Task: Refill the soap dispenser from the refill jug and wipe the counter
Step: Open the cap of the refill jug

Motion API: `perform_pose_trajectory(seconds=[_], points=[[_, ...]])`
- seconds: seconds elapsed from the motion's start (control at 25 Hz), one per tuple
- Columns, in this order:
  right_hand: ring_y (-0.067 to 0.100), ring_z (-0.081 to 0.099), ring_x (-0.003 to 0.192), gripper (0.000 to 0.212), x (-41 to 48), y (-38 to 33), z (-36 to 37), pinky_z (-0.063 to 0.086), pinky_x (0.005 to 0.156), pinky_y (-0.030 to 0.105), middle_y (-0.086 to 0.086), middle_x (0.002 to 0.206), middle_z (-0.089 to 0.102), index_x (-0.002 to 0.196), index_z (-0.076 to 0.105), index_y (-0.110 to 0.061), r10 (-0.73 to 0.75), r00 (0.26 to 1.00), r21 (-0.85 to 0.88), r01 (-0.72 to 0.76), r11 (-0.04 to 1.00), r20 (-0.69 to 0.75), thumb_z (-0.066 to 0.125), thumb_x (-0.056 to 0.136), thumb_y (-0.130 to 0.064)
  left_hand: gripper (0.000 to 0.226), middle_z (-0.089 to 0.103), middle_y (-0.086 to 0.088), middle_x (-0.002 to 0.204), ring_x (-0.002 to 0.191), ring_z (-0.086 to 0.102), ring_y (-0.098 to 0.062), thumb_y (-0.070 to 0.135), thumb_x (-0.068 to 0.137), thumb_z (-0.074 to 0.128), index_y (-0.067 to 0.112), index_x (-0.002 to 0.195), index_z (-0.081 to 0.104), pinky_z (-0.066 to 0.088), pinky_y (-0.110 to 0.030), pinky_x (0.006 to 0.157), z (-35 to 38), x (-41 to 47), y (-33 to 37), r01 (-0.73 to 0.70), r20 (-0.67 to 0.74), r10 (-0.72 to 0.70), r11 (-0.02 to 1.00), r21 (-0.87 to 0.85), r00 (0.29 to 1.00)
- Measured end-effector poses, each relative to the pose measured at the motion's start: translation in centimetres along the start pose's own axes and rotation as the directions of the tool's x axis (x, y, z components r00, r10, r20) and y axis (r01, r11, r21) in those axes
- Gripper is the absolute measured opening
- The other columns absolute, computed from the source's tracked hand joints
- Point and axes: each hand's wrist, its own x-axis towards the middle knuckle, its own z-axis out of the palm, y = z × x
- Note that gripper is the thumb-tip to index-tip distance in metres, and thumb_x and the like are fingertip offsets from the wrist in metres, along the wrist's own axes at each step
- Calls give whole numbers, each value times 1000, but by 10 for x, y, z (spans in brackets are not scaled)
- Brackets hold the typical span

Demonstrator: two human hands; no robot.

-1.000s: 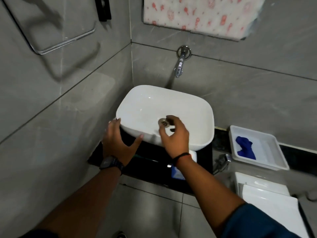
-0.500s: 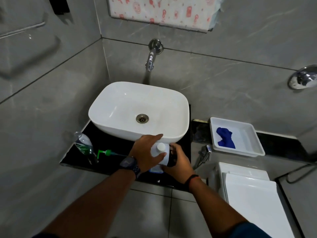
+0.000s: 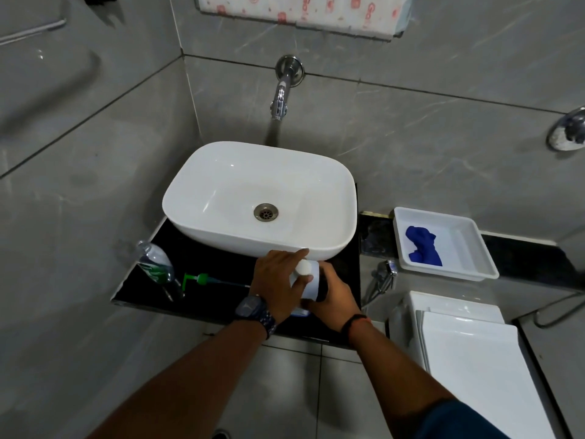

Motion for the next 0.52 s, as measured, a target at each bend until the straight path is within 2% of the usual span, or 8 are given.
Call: perform_pose_trajectory(seconds=[0.08, 0.12, 0.24, 0.32, 0.44, 0.52], points=[[-21, 50, 96, 71, -1, 0, 0, 41, 74, -1, -30, 108, 53, 111, 45, -50, -16, 1000, -5, 16, 1000, -4, 86, 64, -17, 57, 68, -7, 92, 90, 60, -30, 35, 67, 79, 14, 118, 62, 47, -43, 82, -2, -1, 5, 107, -16, -107, 994, 1, 994], [-16, 53, 97, 70, -1, 0, -1, 42, 74, 0, -27, 109, 55, 113, 45, -49, -14, 1000, -4, 14, 1000, -14, 85, 65, -17, 62, 67, -4, 84, 85, 60, -28, 44, 64, 78, 14, 117, 63, 48, -43, 78, -4, -1, 5, 124, -26, -124, 992, -4, 992], [4, 57, 102, 65, -2, 1, -3, 42, 73, 4, -16, 113, 58, 117, 45, -43, -20, 999, -28, 19, 999, -43, 80, 68, -19, 71, 63, -1, 75, 74, 60, -25, 69, 56, 64, 17, 104, 68, 50, -40, 69, -5, -5, 4, 38, -49, -35, 998, 57, 998], [7, 55, 106, 67, -1, 2, -3, 41, 78, 6, -13, 118, 58, 121, 46, -37, -32, 999, -51, 31, 998, -29, 82, 67, -22, 63, 63, -1, 78, 75, 59, -24, 69, 55, 65, 21, 95, 69, 49, -40, 68, -8, -4, 3, 65, -61, -62, 996, 59, 996], [6, 55, 104, 72, 0, 3, -2, 41, 73, 1, -14, 116, 58, 121, 46, -38, -17, 999, -41, 16, 999, -36, 85, 63, -25, 45, 59, 4, 75, 72, 55, -18, 64, 54, 71, 25, 76, 65, 48, -38, 65, -11, 1, 0, 116, -97, -112, 993, 34, 989], [5, 54, 104, 73, 1, 2, -1, 41, 73, 1, -13, 117, 58, 121, 45, -40, -24, 999, -39, 22, 999, -36, 85, 61, -28, 46, 61, 6, 83, 79, 56, -16, 62, 55, 72, 26, 82, 62, 48, -35, 71, -13, 5, 0, 115, -90, -117, 993, -31, 989]])
